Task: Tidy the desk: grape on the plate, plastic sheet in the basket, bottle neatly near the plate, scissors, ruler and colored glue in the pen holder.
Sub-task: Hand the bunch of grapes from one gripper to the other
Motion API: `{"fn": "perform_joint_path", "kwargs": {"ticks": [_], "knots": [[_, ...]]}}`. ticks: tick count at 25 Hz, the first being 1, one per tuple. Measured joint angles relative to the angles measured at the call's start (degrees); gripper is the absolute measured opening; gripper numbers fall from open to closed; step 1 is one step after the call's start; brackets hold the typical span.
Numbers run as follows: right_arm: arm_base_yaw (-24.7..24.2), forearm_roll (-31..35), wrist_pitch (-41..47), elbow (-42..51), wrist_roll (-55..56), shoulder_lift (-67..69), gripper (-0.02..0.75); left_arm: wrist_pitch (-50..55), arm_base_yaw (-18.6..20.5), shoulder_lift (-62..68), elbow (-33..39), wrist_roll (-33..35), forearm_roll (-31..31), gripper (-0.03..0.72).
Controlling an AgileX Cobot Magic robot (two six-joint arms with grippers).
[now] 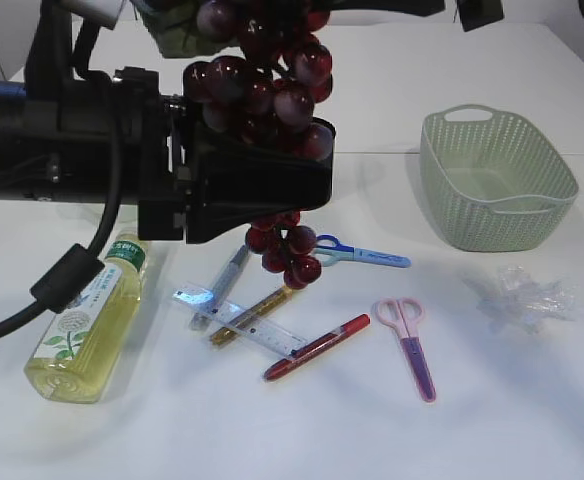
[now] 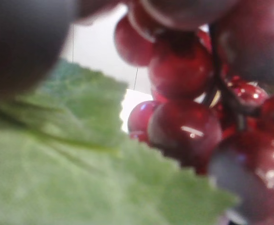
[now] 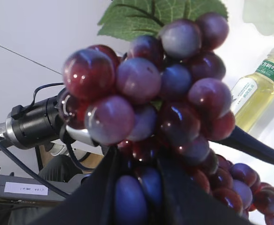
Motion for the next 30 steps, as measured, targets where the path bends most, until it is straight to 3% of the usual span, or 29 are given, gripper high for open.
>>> {"fn": "perform_joint_path", "kwargs": {"ticks": [3,6,11,25,30], "knots": [[0.0,0.0,-0.6,0.0,-0.6,0.0,0.173,0.0,0.0,0.0,-0.1,0.0,0.0,0.438],[0.0,0.0,-1.3,0.0,-0.9,0.0,0.173,0.8,0.0,0.0,-0.1,0.0,0.0,0.274],[0.0,0.0,-1.8,0.0,-0.9,0.9,0.172,2.3,0.0,0.0,-0.1,0.0,-0.1,0.131],[0.0,-0.3,-3.2,0.0,-1.4,2.3,0.184,3.5,0.0,0.0,-0.1,-0.3,0.6,0.104],[0.0,-0.8,-3.5,0.0,-1.6,2.3,0.295,4.2,0.0,0.0,-0.1,-0.8,0.6,0.101]]}}
